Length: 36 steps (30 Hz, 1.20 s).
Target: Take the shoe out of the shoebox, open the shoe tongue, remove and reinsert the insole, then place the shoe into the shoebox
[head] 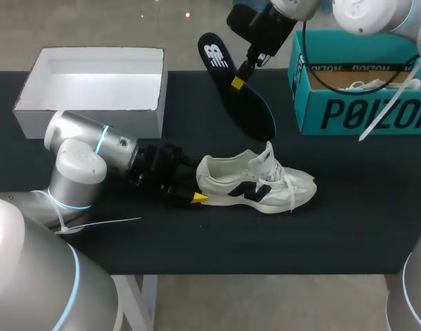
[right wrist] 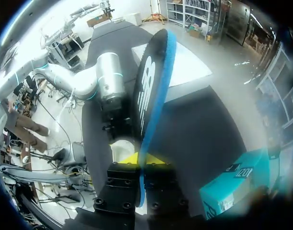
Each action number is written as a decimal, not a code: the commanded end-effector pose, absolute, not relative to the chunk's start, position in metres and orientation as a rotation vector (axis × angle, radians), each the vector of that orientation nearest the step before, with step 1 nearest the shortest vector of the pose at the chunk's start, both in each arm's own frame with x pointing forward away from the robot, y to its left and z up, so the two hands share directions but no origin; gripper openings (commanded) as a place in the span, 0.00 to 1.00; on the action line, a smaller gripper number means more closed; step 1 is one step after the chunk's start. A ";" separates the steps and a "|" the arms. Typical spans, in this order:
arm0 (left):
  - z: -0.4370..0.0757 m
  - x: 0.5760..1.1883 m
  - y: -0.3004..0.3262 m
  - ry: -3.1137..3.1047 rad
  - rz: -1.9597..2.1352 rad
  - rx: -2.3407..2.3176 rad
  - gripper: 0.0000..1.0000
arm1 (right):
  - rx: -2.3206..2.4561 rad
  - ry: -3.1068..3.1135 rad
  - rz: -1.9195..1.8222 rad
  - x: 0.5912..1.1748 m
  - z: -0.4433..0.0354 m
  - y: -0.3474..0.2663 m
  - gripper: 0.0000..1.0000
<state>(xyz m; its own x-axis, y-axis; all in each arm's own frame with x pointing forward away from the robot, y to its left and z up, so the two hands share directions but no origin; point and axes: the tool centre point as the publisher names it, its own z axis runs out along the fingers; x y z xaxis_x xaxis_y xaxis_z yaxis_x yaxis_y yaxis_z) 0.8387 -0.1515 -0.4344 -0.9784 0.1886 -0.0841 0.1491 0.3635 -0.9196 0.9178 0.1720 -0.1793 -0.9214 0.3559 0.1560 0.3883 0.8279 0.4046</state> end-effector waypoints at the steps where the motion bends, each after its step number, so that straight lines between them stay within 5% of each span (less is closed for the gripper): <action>1: -0.437 0.838 -0.152 -2.565 1.723 -0.319 0.00 | -0.599 -2.934 -0.672 0.918 -0.180 0.173 0.00; 18: -0.437 0.838 -0.152 -2.565 1.723 -0.319 0.00 | -0.676 -2.780 -0.918 0.889 -0.180 0.129 0.00; 36: -0.437 0.838 -0.152 -2.565 1.723 -0.319 0.00 | -0.670 -2.549 -1.138 0.749 -0.070 0.137 0.00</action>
<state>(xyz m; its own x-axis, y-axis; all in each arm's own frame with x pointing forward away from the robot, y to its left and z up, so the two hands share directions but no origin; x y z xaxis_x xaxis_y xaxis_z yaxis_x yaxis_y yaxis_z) 0.8386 -0.1514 -0.4344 -0.9784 0.1886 -0.0841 0.1491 0.3635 -0.9196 0.7812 0.1444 -0.0891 -0.8473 0.2862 0.4474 0.5194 0.6223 0.5856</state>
